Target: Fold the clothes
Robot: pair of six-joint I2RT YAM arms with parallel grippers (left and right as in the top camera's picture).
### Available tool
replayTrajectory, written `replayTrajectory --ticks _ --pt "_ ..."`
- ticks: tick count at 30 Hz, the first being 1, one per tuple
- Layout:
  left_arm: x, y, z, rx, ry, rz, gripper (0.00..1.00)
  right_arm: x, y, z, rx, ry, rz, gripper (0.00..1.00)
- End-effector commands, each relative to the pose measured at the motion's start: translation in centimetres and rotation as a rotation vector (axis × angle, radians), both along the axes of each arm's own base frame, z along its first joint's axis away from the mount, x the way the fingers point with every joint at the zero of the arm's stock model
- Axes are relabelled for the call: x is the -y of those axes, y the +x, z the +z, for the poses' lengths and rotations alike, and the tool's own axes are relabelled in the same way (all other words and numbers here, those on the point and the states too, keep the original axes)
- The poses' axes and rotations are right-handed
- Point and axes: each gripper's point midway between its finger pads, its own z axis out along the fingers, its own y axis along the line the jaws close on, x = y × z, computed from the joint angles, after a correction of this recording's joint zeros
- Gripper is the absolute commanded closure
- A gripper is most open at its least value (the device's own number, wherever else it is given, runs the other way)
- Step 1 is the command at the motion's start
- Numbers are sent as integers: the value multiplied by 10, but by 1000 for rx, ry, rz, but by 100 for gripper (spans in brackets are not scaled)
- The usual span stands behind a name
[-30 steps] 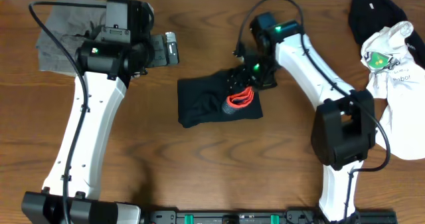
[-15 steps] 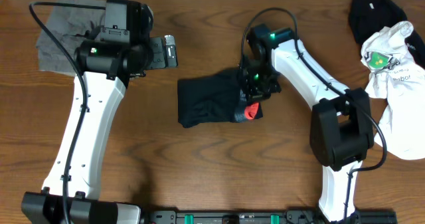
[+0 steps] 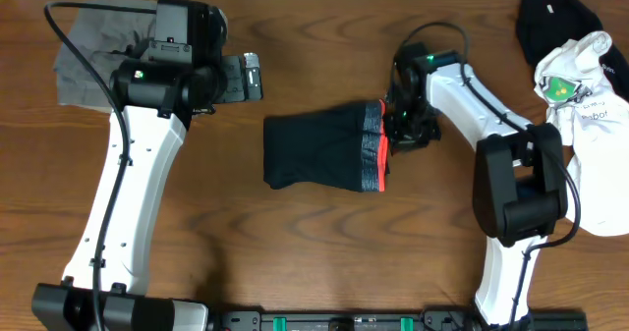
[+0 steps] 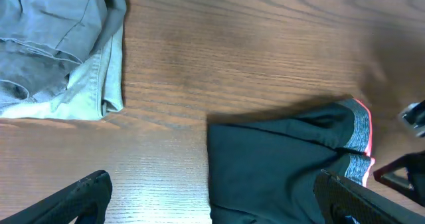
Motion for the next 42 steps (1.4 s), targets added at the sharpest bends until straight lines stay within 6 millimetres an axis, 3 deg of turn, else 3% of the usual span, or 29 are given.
replayTrajectory --ticks 1,4,7,10,14,18,23,31,42 --pt "-3 2 -4 -5 26 -15 2 -4 18 24 76 32 12 44" --pt "2 -1 -8 -17 25 -52 2 1 25 28 94 36 -4 15" --pt "23 -5 -16 -34 -14 -151 2 21 37 32 114 40 -59 2" --pt "53 -4 -26 -50 -47 -230 2 43 51 41 135 81 -134 1" --pt "112 2 -51 -56 -49 -359 2 85 68 50 172 117 -250 2" --pt "173 -1 -86 -77 -54 -465 2 120 71 52 176 125 -338 2" --pt "223 -14 -126 -114 -19 -521 2 144 68 52 170 120 -377 2" --pt "255 -35 -169 -115 156 -559 2 147 68 52 170 119 -384 2" --pt "262 -32 -217 -121 256 -537 2 146 65 51 162 119 -371 2"
